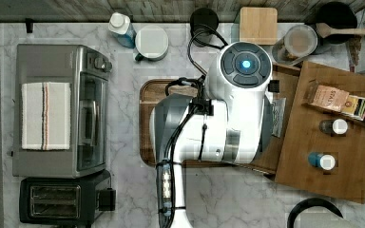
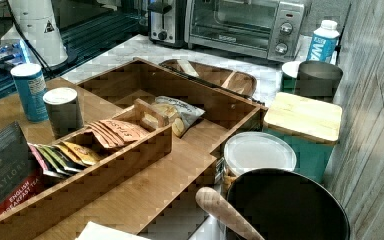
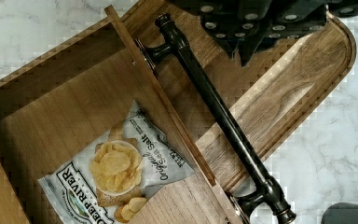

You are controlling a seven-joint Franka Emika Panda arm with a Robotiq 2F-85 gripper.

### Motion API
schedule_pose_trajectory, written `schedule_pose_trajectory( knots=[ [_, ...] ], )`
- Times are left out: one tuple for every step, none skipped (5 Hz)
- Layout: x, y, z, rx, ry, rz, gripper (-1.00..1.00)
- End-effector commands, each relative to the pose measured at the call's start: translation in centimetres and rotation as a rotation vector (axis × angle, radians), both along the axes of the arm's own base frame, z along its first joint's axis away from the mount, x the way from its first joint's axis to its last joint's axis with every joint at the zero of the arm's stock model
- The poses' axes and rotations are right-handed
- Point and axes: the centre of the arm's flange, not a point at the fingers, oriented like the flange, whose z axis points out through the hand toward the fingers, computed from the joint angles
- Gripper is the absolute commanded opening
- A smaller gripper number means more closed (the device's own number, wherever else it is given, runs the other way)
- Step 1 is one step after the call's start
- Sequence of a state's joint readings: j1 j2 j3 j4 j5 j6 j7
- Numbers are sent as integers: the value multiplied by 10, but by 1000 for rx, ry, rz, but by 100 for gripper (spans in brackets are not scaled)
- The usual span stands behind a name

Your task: Close the drawer.

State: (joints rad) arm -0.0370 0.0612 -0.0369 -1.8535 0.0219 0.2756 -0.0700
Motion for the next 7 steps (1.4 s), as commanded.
schedule_pose_trajectory(
  knots=[
    [0, 0, 0, 0, 0, 0, -100],
    [-10, -8, -30, -1, -31, 62, -100],
    [-9, 13, -55, -14, -61, 148, -100],
    [-4, 47, -68, -36, -94, 148, -100],
    [2, 69, -71, -32, -132, 179, -100],
    [19, 82, -79, -25, -163, 225, -100],
    [33, 95, -90, -45, -168, 271, -100]
  ],
)
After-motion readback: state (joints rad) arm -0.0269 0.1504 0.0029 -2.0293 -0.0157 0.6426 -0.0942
